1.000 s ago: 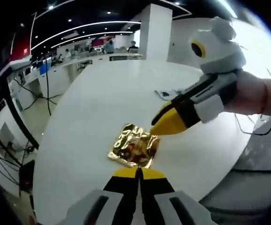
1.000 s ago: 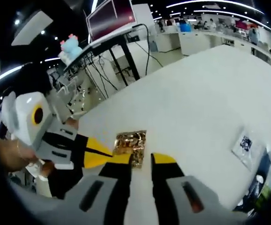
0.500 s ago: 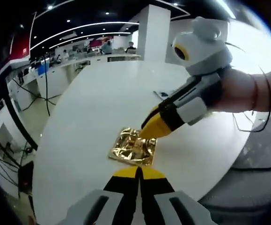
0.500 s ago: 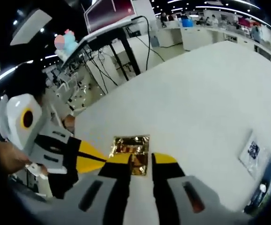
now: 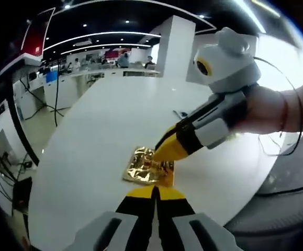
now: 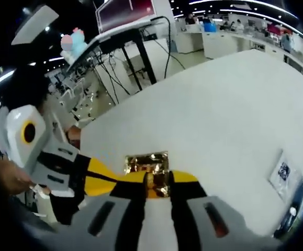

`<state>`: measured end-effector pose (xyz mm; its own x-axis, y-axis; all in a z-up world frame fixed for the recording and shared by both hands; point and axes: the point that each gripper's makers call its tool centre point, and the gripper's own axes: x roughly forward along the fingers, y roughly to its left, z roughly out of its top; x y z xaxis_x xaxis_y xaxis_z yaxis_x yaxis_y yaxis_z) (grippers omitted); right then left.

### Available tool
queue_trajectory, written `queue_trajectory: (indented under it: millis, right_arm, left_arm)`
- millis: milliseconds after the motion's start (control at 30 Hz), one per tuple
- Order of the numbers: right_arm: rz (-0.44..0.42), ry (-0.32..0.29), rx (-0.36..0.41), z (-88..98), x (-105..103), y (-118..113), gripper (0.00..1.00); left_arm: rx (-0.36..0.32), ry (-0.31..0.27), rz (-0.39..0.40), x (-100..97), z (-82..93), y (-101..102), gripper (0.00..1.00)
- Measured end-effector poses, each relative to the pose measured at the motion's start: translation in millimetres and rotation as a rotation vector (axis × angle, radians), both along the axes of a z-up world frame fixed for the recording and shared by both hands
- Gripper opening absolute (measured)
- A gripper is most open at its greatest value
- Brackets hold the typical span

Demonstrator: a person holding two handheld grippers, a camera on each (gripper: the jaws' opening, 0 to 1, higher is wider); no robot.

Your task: Arrange the skincare products in the storage area until every visible bottle or jar stands upright without overlapping.

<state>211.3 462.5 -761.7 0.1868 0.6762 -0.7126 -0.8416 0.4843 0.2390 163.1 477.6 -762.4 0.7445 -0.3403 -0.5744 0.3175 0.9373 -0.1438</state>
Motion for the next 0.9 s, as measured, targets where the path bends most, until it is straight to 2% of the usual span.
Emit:
queue_trajectory:
  millis: [233, 433, 733, 900]
  right_arm:
    - [-0.01, -0.033, -0.009, -0.6, -0.3, -0.3, 0.18]
    - [-0.039, -0.023, 0.01, -0.3, -0.1, -0.2, 0.18]
    - [-0.029, -0.058, -0.015, -1.0, -1.9, 0.3, 0.18]
    - [-0.042, -0.053, -0.015, -1.0, -2.0, -0.3, 0.18]
  left_arm:
    - [0.016, -0.01, -0.009, 0.0, 0.1, -0.5, 0.01]
    - [0.017, -0.01, -0.009, -0.9, 0.2, -0.7, 0.01]
    - [0.021, -0.017, -0.008, -1.9, 0.5, -0.5, 0.01]
    - [0.056, -0.025, -0.023, -4.1, 0.8, -1.0, 0.01]
